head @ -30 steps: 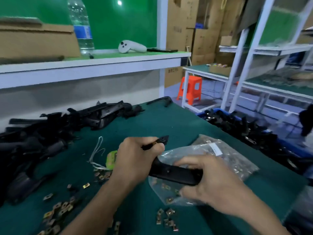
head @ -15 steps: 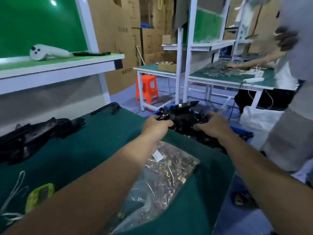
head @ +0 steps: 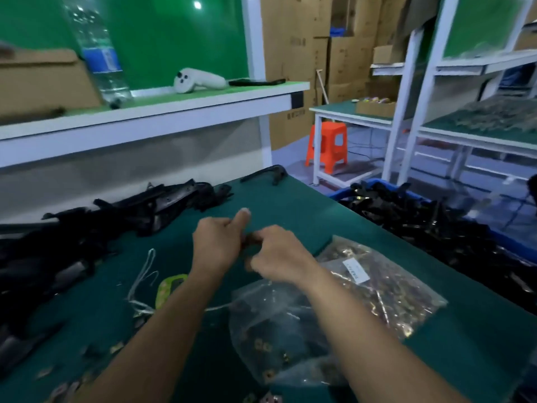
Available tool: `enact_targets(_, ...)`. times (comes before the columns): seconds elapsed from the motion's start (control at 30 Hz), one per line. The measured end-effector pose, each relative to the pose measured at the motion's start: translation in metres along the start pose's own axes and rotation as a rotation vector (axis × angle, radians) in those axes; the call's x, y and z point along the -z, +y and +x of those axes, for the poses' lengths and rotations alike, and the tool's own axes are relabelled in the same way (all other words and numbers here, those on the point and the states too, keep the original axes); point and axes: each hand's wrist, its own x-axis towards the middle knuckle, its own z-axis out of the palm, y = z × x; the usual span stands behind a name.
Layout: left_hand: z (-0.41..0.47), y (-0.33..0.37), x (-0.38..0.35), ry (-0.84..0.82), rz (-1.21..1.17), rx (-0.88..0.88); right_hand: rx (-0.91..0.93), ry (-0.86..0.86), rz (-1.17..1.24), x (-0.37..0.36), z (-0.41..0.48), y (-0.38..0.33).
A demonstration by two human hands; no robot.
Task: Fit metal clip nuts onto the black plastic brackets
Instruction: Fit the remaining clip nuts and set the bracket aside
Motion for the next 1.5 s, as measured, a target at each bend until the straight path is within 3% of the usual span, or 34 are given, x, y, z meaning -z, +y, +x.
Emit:
enact_targets(0.13,0.003,-0.037,0.069,0.197,0.092,0.010,0.069,-0.106,0.035,-0.047,0.025,-0.037)
enact_targets(0.33,-0.022,-0.094,0.175,0.258,0.347,-0.035,0.056,-0.255,0.003,-0.122,0.071,-0.071)
enact_targets(0.43,-0.040,-0.122,0.216,0.275,0.368,0.078,0.079,-0.269,-0.096,-0.154,0.098,-0.088)
enact_targets(0.53,-0.063,-0.147,0.235,0.258,0.394,0.140,0.127,-0.242,-0.183,-0.181,0.129,-0.105)
enact_targets(0.8,-0.092,-0.181,0.236,-0.128,0.362,0.110,0.121,-0.158,-0.300,-0.240,0.205,-0.149)
enact_targets(1.03,-0.092,-0.182,0.233,0.025,0.286,0.043,0.017,0.014,-0.520,-0.253,0.217,-0.168)
enact_targets(1.1,-0.092,-0.180,0.234,0.108,0.228,0.082,0.034,0.140,-0.528,-0.250,0.213,-0.166)
enact_targets(1.23,-0.092,-0.178,0.234,0.224,0.154,0.160,0.080,0.285,-0.446,-0.228,0.195,-0.154)
enact_targets(1.5,-0.094,-0.176,0.231,0.252,0.149,0.152,0.002,-0.084,0.054,-0.174,0.089,-0.147)
